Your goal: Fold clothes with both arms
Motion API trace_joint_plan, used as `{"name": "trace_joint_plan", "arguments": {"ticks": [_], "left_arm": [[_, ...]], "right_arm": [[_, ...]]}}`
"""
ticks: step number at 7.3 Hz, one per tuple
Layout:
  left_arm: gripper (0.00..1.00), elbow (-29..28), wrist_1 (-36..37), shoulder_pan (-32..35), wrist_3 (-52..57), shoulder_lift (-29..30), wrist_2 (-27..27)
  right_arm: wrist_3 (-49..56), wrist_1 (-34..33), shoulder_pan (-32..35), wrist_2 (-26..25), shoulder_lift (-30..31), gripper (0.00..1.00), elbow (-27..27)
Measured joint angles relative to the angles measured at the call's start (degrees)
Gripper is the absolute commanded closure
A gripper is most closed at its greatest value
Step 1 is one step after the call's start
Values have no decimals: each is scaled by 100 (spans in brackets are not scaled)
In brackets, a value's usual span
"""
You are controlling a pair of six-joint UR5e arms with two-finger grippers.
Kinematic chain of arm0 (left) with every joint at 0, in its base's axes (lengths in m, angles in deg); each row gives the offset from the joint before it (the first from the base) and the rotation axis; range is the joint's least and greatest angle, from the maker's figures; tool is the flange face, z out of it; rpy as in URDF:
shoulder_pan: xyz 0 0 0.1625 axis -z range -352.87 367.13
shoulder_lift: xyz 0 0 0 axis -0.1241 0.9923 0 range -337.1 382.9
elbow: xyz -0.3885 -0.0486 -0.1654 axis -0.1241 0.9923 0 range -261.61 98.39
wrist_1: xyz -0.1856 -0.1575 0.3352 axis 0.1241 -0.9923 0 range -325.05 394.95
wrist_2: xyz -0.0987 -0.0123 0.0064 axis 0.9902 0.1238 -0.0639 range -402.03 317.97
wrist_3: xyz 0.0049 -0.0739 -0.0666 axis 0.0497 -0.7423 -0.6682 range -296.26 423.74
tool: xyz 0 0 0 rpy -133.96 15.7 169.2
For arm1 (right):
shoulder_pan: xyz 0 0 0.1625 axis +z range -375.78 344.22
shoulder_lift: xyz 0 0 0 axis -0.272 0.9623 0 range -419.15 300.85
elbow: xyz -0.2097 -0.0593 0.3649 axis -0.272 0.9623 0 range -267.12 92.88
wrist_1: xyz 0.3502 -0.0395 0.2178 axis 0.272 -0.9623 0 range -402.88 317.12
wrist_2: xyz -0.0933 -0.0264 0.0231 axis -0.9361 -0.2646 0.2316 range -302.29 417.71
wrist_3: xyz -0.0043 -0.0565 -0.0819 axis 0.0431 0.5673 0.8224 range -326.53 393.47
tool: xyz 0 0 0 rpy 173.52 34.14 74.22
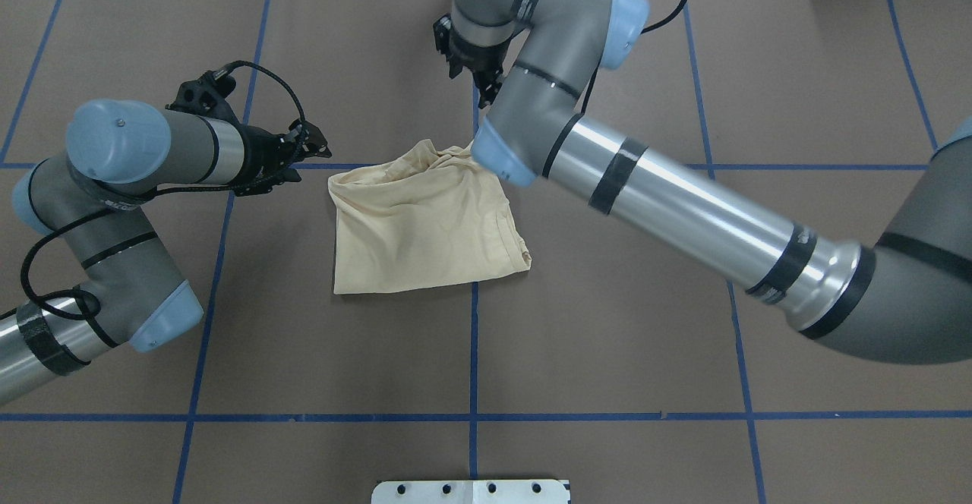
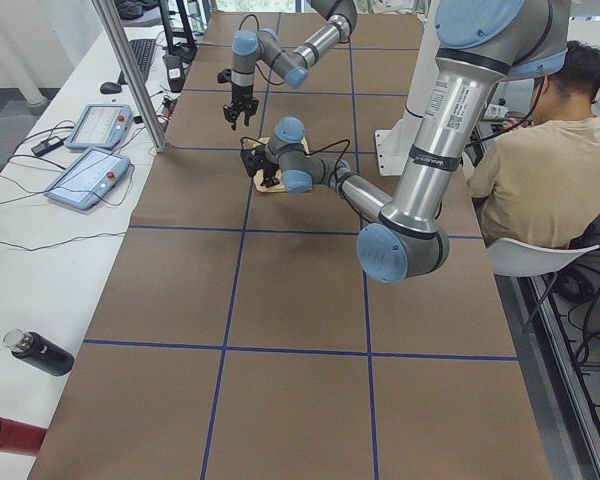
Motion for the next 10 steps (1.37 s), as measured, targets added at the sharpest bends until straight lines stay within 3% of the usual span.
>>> {"name": "trace_joint_plan", "arguments": {"ticks": [2, 5, 8, 10], "left_arm": [[0, 30, -25, 310, 281, 15, 578], [0, 153, -14, 850, 2284, -297, 1113], [0, 694, -20, 1852, 5261, -1539, 2143], [0, 817, -11, 2598, 7369, -2321, 2615]], "right_arm": [[486, 23, 277, 274, 510, 0, -378], [2101, 55, 662, 302, 1799, 0, -1152], [4564, 74, 1530, 430, 3183, 0, -1580], [6284, 70, 2344, 1032, 4144, 0, -1891]]}}
